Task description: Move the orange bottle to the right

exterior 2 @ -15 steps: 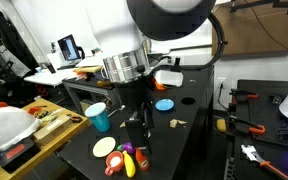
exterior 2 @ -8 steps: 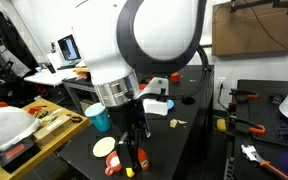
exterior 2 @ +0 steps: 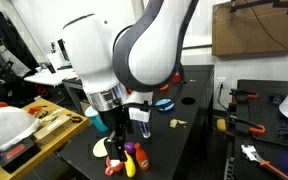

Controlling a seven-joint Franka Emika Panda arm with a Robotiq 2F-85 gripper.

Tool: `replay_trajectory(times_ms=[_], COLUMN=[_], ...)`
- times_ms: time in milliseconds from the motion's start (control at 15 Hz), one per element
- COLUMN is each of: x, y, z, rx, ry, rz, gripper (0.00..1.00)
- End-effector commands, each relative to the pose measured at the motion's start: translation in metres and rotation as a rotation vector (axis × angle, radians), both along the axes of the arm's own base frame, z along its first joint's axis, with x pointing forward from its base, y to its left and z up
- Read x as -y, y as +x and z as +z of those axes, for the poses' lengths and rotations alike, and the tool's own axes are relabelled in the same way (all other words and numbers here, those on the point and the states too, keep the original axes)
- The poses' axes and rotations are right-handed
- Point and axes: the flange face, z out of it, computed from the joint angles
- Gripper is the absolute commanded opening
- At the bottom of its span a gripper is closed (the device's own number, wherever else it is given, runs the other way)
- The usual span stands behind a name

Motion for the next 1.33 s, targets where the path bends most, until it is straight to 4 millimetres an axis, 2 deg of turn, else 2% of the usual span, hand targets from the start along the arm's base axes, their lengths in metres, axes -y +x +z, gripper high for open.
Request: replay_trajectory(times_ms=[0, 333, 1200, 1267], x=[0.003, 0.007, 0.016, 0.016], y=[0.003, 0.002, -0.009, -0.010], z=[0.003, 0.004, -0.011, -0.012], rx=[0.012, -0.015, -0.091, -0.100], ry=[-0.027, -0.026, -0.043, -0.037], rz=[-0.009, -0.009, -0.017, -0.019], gripper=[1.00, 1.00, 1.00, 0.76])
